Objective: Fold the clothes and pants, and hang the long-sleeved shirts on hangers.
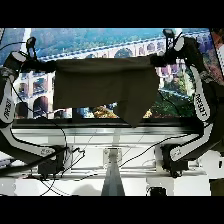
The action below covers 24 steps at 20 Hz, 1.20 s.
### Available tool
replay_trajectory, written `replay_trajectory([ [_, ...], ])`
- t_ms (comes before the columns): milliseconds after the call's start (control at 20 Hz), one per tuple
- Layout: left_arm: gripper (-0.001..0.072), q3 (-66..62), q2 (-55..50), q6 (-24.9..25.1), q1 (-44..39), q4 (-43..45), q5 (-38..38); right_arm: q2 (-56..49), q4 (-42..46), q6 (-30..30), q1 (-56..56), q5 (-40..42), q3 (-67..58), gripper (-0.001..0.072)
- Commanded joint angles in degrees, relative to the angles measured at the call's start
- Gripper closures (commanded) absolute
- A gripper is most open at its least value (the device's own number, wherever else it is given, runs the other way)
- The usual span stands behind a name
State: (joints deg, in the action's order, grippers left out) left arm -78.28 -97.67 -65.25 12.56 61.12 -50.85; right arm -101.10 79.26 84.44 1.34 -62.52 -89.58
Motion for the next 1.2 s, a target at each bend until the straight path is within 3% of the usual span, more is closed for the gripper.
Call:
replay_trajectory([
  [0, 0.0645, 0.0, -1.4, -1.5, -0.3, 0.3, -3.2, 0.0, -2.4, 2.4, -0.2, -0.4, 4.3, 0.0526],
  [50, 0.0454, 0.0, -1.3, -1.5, -0.3, -0.6, -3.2, 0.0, -2.0, 3.4, -0.2, -0.2, 4.3, 0.0275],
  [100, 0.0167, 0.0, -1.2, -1.5, -0.3, -1.8, -3.2, 0.2, -1.6, 3.5, -0.3, -0.2, 4.3, 0.0192],
  [150, 0.0081, -0.1, -1.1, -1.5, -0.3, -3.0, -3.1, 0.5, -0.3, 3.5, -0.3, -0.6, 4.3, 0.022],
  [250, 0.0097, -0.5, -0.1, -1.5, 0.3, -3.8, -3.9, 1.6, 3.4, 1.0, -0.3, -3.1, 4.2, 0.0471],
  [450, 0.0101, -0.5, 7.6, -1.4, 3.5, -3.4, -6.8, 6.0, 5.6, -9.6, -3.3, -13.0, 4.3, 0.0532],
  [550, 0.0179, -0.5, 13.2, -0.2, 5.9, -2.6, -9.6, 7.5, 1.3, -13.7, -6.4, -20.0, 4.7, 0.0586],
  [700, 0.0179, -0.5, 20.8, 0.1, 9.1, -2.6, -16.5, 12.0, -11.3, -15.1, -12.9, -24.5, 12.6, 0.059],
  [850, 0.0204, -0.4, 25.9, 0.0, 10.3, -2.7, -22.9, 17.8, -16.4, -15.9, -17.7, -26.1, 27.4, 0.0582],
  [900, 0.0343, -0.3, 27.0, 0.0, 10.3, -2.8, -23.9, 19.9, -18.8, -17.6, -18.3, -25.4, 32.7, 0.0582],
  [950, 0.0525, 0.1, 28.1, 0.0, 10.0, -3.4, -24.3, 22.0, -21.1, -18.8, -18.6, -23.4, 37.8, 0.0582],
  [1000, 0.0625, 0.7, 29.1, 0.1, 9.9, -3.9, -24.3, 24.1, -24.2, -19.3, -18.6, -20.3, 43.0, 0.0572],
  [1100, 0.0632, 2.6, 31.7, 0.0, 9.9, -4.3, -24.5, 27.2, -29.2, -19.6, -18.6, -14.0, 51.7, 0.036],
  [1150, 0.0631, 4.3, 33.7, 0.1, 10.3, -4.2, -24.5, 28.2, -30.0, -19.6, -18.6, -11.4, 55.3, 0.033],
])
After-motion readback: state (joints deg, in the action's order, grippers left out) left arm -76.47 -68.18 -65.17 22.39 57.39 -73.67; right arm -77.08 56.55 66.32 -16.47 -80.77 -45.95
